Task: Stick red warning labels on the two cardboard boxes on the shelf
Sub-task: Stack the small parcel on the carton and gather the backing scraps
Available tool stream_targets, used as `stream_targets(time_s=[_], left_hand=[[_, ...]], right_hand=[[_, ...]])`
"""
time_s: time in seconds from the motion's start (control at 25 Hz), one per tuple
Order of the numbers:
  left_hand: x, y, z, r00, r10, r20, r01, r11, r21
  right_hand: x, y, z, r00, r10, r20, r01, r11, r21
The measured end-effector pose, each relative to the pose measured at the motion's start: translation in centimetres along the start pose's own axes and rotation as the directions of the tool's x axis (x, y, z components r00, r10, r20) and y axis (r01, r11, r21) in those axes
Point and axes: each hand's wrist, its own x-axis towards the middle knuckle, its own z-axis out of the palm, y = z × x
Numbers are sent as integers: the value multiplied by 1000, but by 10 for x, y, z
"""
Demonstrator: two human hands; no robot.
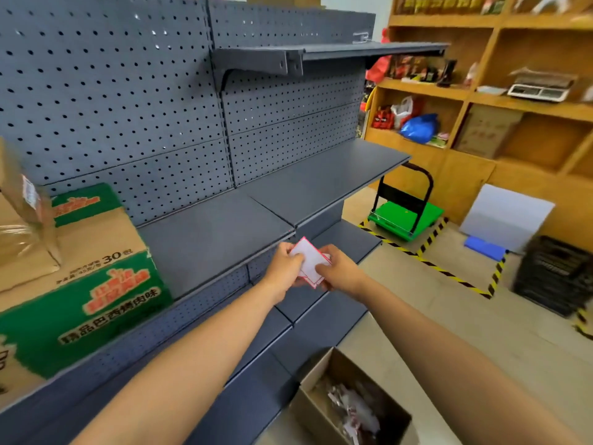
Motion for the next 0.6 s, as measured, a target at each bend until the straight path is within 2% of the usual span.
stream_targets(time_s=[0.12, 0.2, 0.36, 0.6], left_hand=[[7, -26, 33, 997, -58, 52, 54, 995, 82], [16, -45, 60, 994, -83, 70, 76, 992, 102], [36, -84, 116, 984, -170, 57, 166, 984, 72], [63, -173, 189, 961, -276, 10, 268, 940, 211]], right_hand=[[-5, 50, -17, 992, 84, -94, -79, 996, 47], [-2, 88, -29, 976, 170, -132, -150, 977, 151], [5, 163, -48, 944, 314, -104, -272, 915, 296], [14, 279, -49, 900, 424, -99, -383, 880, 279]])
